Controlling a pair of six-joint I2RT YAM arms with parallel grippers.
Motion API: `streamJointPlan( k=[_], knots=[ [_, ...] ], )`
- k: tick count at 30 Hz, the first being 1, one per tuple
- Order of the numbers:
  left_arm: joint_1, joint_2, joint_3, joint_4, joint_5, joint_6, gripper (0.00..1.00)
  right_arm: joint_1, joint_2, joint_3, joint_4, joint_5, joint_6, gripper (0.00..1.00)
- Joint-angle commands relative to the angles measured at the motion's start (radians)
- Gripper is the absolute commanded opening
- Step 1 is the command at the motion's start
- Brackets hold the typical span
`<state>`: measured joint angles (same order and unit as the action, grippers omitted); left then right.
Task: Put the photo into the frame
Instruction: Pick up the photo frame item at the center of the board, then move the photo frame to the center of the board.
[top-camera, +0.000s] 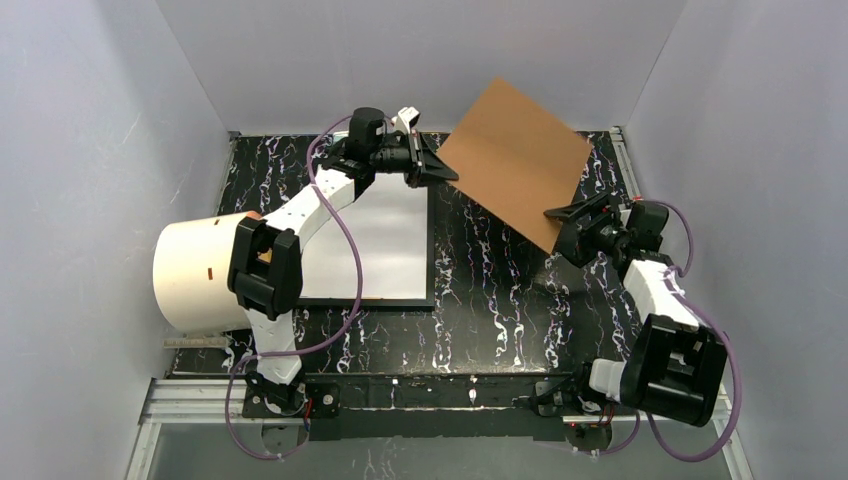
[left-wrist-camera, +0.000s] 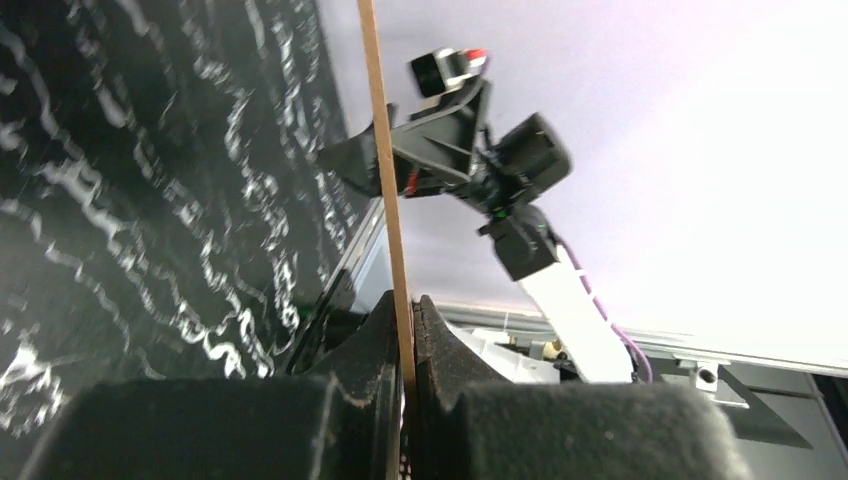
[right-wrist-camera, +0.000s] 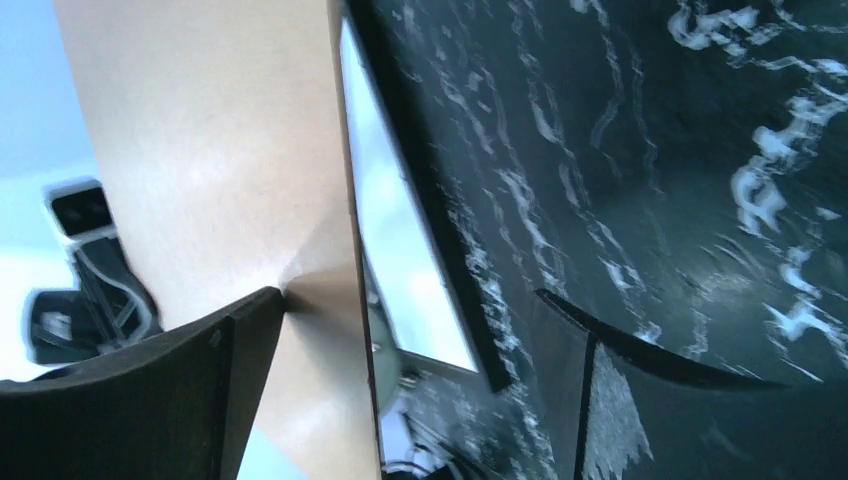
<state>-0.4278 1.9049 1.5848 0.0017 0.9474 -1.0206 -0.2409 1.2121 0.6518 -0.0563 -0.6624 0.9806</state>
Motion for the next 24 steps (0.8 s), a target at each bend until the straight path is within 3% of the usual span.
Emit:
streamJointPlan(
  k=[1,8,18,21,24],
  knots=[
    [0.010,-0.098,-0.016,0.540,0.116,-0.327,0.00,-0.001,0.063,0.059,0.187,-0.016,0.205,0.99],
    [0.024,-0.113,-0.036,0.543,0.134,-0.318,0.00,-0.001,0.140,0.029,0.627,-0.063,0.439,0.99],
    [0.043,-0.165,-0.062,0.556,0.151,-0.328,0.00,-0.001,0.272,0.151,0.867,-0.012,0.535,0.84],
    [0.051,-0.182,-0.082,0.554,0.146,-0.328,0.00,0.002,0.324,0.226,0.874,-0.050,0.544,0.69],
    [0.058,-0.189,-0.093,0.525,0.133,-0.314,0.00,0.002,0.335,0.262,0.884,-0.071,0.545,0.42]
  ],
)
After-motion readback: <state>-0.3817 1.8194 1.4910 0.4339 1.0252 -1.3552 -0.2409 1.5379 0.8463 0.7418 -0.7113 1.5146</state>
